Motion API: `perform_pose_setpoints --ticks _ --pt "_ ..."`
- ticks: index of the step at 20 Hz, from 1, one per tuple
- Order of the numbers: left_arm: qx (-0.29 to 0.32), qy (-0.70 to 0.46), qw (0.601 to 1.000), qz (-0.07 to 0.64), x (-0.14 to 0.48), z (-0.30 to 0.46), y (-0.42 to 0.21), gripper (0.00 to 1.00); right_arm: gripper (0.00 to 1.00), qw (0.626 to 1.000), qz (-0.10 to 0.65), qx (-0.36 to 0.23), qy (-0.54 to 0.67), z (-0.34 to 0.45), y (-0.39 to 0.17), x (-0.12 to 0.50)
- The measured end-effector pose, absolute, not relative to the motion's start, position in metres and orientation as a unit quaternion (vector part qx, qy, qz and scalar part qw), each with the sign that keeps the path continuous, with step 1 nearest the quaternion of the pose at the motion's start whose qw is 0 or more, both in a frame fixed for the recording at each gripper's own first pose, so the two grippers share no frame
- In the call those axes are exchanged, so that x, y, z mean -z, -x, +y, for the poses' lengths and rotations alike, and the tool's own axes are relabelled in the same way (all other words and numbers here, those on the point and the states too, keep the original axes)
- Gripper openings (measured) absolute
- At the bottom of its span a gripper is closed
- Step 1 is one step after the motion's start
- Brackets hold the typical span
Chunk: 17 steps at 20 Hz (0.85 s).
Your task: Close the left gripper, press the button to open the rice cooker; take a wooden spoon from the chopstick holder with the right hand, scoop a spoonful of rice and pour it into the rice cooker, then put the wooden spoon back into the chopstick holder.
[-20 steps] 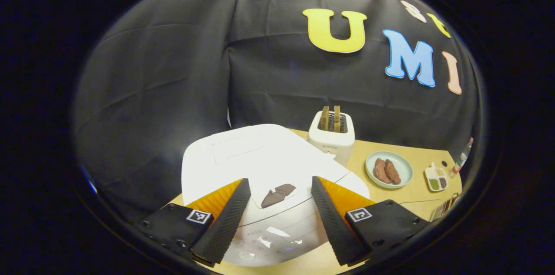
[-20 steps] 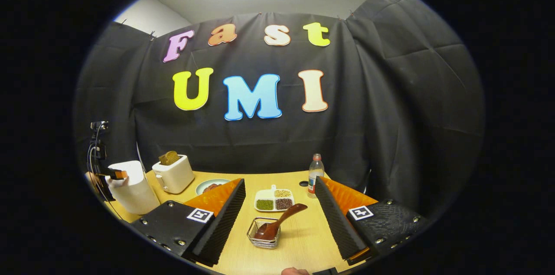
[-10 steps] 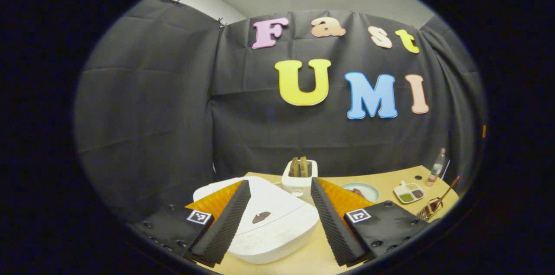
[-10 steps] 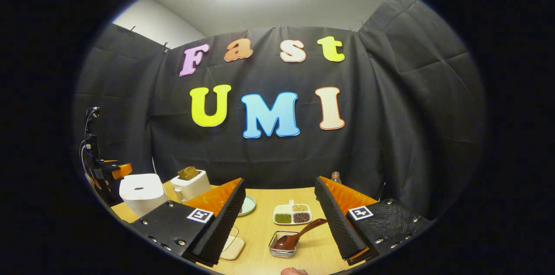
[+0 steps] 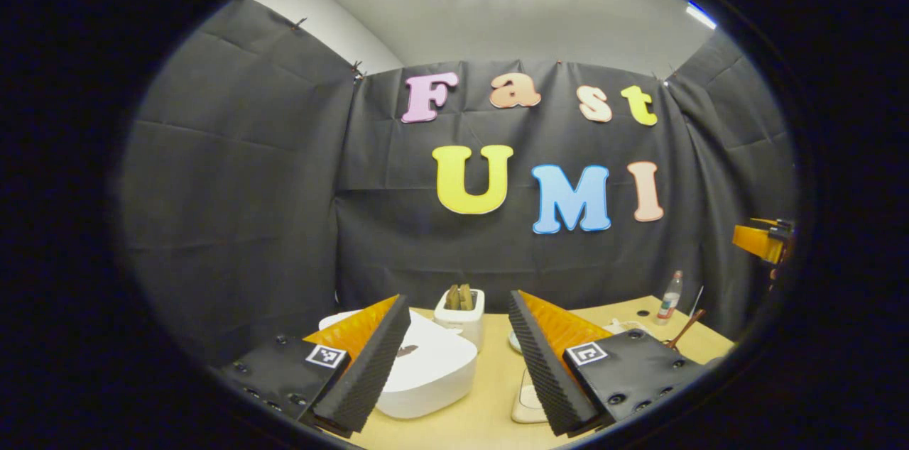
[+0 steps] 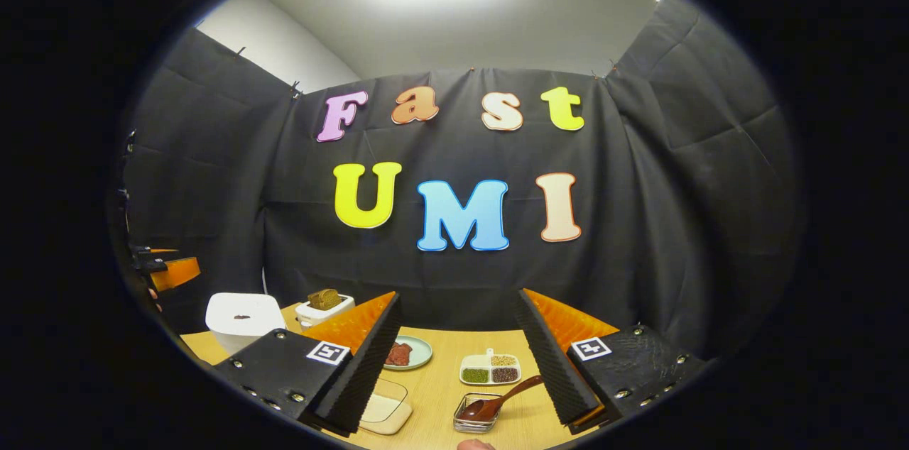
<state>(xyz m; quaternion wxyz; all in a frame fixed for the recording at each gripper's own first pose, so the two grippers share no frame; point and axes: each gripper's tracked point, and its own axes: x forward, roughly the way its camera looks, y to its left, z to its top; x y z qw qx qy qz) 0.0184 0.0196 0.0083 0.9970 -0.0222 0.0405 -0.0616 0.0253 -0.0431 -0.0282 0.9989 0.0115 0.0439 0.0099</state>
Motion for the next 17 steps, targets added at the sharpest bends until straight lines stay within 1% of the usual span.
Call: perform_pose_setpoints --ticks 2,6,7,9,17 --pt "0.060 0.031 0.997 0.034 -0.013 0.018 -0.008 0.95 0.98 0.999 0.039 -0.010 -0.011 -0.042 -0.024 0.025" --pt "0.052 0.048 0.997 0.022 -0.022 0.021 0.001 0.98 0.98 0.999 0.037 -0.015 -0.019 -0.035 -0.026 0.021" --pt "0.049 0.046 0.998 0.020 -0.022 0.023 0.002 0.95 0.98 0.999 0.036 -0.017 -0.020 -0.033 -0.026 0.020" --pt "0.050 0.038 0.998 0.019 -0.022 0.024 0.003 0.96 0.98 0.999 0.038 -0.022 -0.018 -0.028 -0.027 0.020" --pt "0.061 0.036 0.997 0.008 -0.027 0.023 0.002 0.95 0.98 0.999 0.035 -0.028 -0.012 -0.011 -0.021 0.014"
